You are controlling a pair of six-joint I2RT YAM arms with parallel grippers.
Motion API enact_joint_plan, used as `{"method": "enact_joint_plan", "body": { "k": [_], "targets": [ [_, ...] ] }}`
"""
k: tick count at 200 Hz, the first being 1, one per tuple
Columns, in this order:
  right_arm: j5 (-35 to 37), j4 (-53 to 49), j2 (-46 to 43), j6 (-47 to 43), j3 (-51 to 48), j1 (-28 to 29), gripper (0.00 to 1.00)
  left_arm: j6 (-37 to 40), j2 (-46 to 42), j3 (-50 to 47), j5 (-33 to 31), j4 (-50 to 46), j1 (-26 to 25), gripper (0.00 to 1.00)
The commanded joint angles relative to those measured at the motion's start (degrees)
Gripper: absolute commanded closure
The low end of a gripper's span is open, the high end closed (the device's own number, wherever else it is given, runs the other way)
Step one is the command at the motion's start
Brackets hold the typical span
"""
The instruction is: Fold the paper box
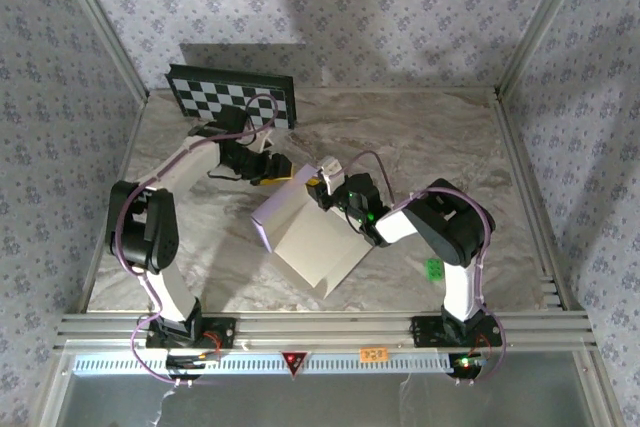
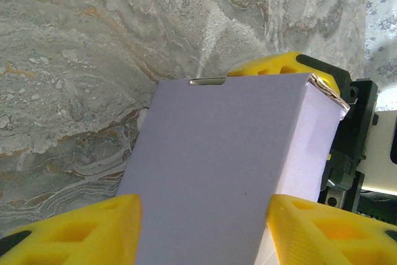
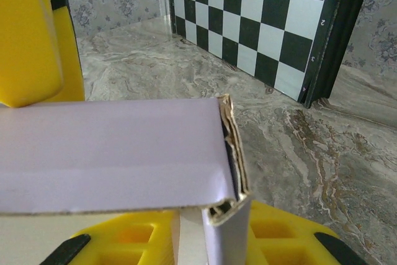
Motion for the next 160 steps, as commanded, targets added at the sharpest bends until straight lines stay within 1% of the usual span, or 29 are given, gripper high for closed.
{"method": "enact_joint_plan", "body": {
  "k": [1, 19, 23, 40, 61, 80, 96, 111, 121, 144, 160],
  "targets": [
    [-1.3, 0.1, 1.2, 0.0, 0.9, 0.8, 0.76, 1.0, -0.3, -1.1, 0.2, 0.5, -0.8, 0.42],
    [-2.1, 0.5, 1.1, -0.1, 0.5, 0.7, 0.76, -0.1, -3.5, -1.6, -0.1, 0.7, 0.2, 0.41],
    [-2.2, 0.6, 1.0, -0.2, 0.4, 0.7, 0.76, -0.5, -4.1, -1.9, -0.4, 2.5, 0.4, 0.4],
    [-2.6, 0.7, 0.5, -0.4, -0.3, 0.6, 0.75, -2.1, -6.9, -3.0, -0.9, 4.7, 1.7, 0.37],
    [-3.0, 1.2, 0.2, -0.5, -1.1, 0.4, 0.73, -4.2, -9.6, -5.1, -0.3, 8.4, 3.1, 0.35],
    [-3.2, 1.5, 0.2, -0.4, -1.4, 0.3, 0.72, -5.4, -9.8, -6.1, 0.6, 10.0, 4.2, 0.34],
    [-2.9, 1.5, 0.0, -0.4, -1.6, 0.2, 0.72, -4.9, -8.7, -5.8, -0.6, 9.1, 4.6, 0.34],
    [-2.6, 1.4, -0.3, -0.6, -1.9, 0.2, 0.69, -3.8, -6.6, -5.1, -2.3, 7.4, 4.7, 0.35],
    [-2.2, 1.3, -0.7, -0.8, -2.3, 0.3, 0.68, -3.3, -4.9, -4.7, -2.0, 7.1, 4.7, 0.37],
    [-0.8, 1.4, -1.1, -1.1, -2.9, 0.2, 0.69, -2.7, -0.4, -3.5, 2.3, 6.7, 4.2, 0.47],
    [-0.7, 1.5, -1.0, -1.1, -2.8, 0.2, 0.71, -1.8, 1.9, -2.8, 3.6, 6.1, 2.8, 0.5]
  ]
}}
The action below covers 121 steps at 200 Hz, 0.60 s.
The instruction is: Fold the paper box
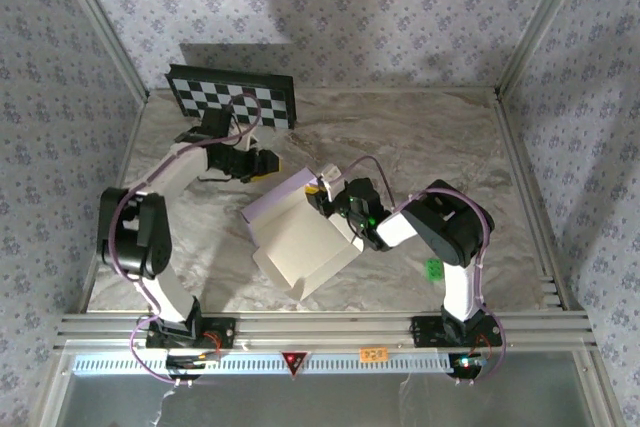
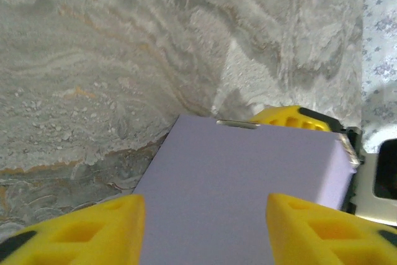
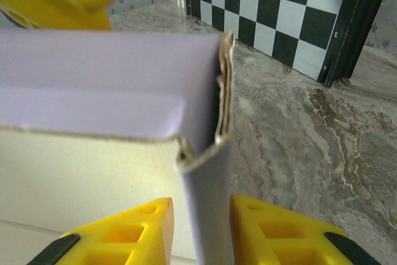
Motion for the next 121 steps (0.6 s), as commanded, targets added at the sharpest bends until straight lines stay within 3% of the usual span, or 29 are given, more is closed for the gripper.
{"method": "enact_joint_plan", "body": {
  "k": [1, 66, 121],
  "targets": [
    [1.1, 1.4, -1.1, -1.0, -0.3, -0.1, 0.71, 2.0, 3.6, 2.5, 3.8, -1.7, -1.7, 0.5],
    [0.5, 1.6, -0.3, -0.8, 1.4, -0.4, 0.75, 1.5, 6.0, 1.6, 4.8, -0.9, -5.4, 0.56],
    [-0.2, 2.8, -1.0, -0.7, 0.6, -0.6, 0.73, 0.8, 5.0, -0.6, 1.9, -1.1, -6.0, 0.57]
  ]
}}
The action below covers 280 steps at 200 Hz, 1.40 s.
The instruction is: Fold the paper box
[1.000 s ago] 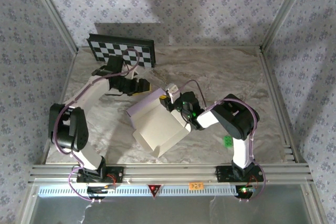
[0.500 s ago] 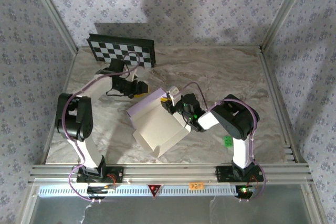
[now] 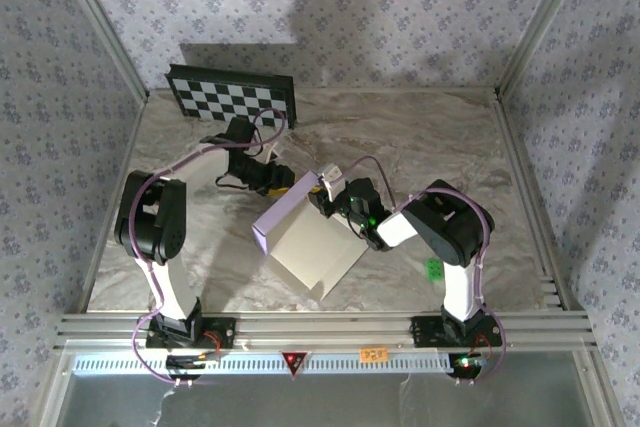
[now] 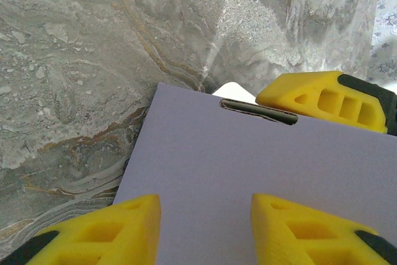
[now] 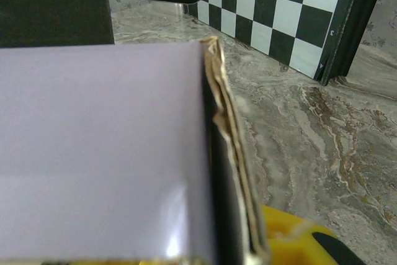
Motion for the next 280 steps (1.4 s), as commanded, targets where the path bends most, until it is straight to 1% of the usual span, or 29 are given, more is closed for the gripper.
{"method": "enact_joint_plan", "body": {
  "k": [1, 29, 70, 129, 160, 175, 189, 203, 224, 240, 267, 280],
  "targets": [
    [-0.4, 2.8, -1.0, -0.7, 0.5, -0.3, 0.73, -0.1, -1.0, -0.9, -0.9, -0.5, -0.6, 0.57],
    [-0.6, 3.6, -1.7, -0.6, -0.4, -0.3, 0.69, -0.4, -1.3, -1.2, -1.7, -0.4, -0.6, 0.57],
    [-1.4, 5.0, -1.6, -0.2, -0.5, -0.5, 0.68, -0.5, -1.1, -0.8, -1.7, -0.7, -0.6, 0.57],
    [-2.2, 5.8, -1.5, 0.5, -0.4, -0.8, 0.74, -0.4, -0.8, -0.7, -1.8, -1.1, -0.7, 0.58],
    [-0.4, 5.6, -0.9, 1.2, 0.6, -0.6, 0.79, -0.1, -0.8, -0.5, -1.4, -1.5, -1.5, 0.57],
    [0.8, 3.9, -0.9, 1.3, 1.6, -0.3, 0.88, 0.4, -0.7, -0.3, -1.0, -2.0, -2.2, 0.58],
    [1.6, 2.9, -0.8, 1.1, 2.4, 0.1, 0.92, 0.6, -0.8, -0.5, -0.7, -2.2, -2.9, 0.58],
    [3.2, 2.4, -0.6, 1.1, 2.9, 0.4, 0.94, 0.7, -1.0, -1.0, -0.4, -2.2, -3.6, 0.59],
    [6.6, 0.4, -0.7, 0.6, 3.7, 1.2, 1.0, 0.7, -1.3, -2.0, -0.2, -1.9, -4.2, 0.6],
    [10.7, -1.5, -0.8, -0.3, 4.4, 2.3, 1.0, 0.5, -1.5, -2.9, 0.2, -1.5, -4.6, 0.6],
    [19.5, -4.0, -0.8, -2.1, 5.3, 4.8, 1.0, 0.3, -1.9, -3.7, 0.8, -1.1, -5.1, 0.6],
    [22.3, -5.1, -0.8, -2.1, 5.6, 5.4, 1.0, 0.3, -2.1, -3.9, 1.4, -1.0, -5.2, 0.6]
  ]
}}
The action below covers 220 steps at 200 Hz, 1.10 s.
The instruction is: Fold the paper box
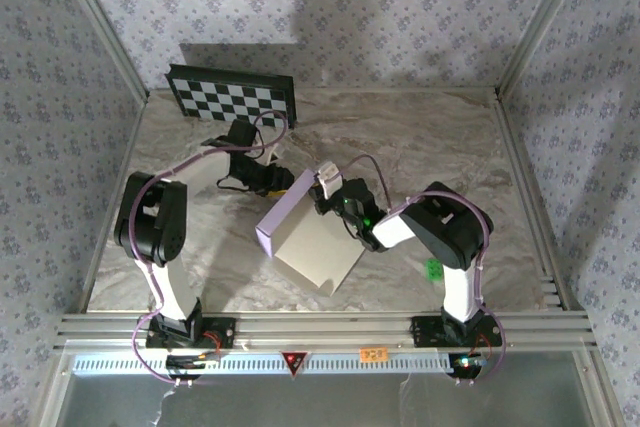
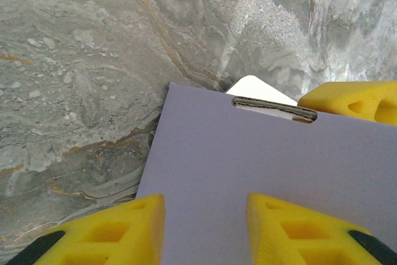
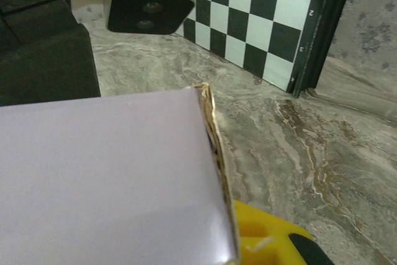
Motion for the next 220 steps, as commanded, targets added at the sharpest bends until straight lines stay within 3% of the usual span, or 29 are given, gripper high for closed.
{"method": "enact_joint_plan", "body": {
  "k": [1, 37, 81, 130, 184, 220],
  "targets": [
    [11.7, -3.8, -0.2, -1.8, 3.7, 1.9, 1.0, 0.8, -1.2, -2.0, 5.5, -3.4, -4.0, 0.6],
    [10.4, -7.5, -0.4, 0.7, 4.1, 1.6, 1.0, 0.8, -1.5, -2.3, 5.2, -3.6, -4.0, 0.61],
    [-1.8, -11.3, -5.1, 1.8, 1.1, -1.4, 0.78, 0.2, -3.2, -2.0, 1.2, -4.1, -3.4, 0.6],
    [-11.1, -14.0, -6.9, 1.3, -1.9, -3.9, 0.67, 1.0, -4.0, -0.1, -0.4, -5.8, -3.1, 0.58],
    [-13.3, -17.2, -8.9, 3.4, -4.4, -6.2, 0.62, 1.4, -8.7, 1.3, -3.6, -8.2, -1.4, 0.51],
    [-10.9, -29.2, -16.3, 6.1, -5.9, -7.8, 0.56, 2.0, -13.9, 4.2, -5.5, -13.3, -2.0, 0.38]
  ]
}}
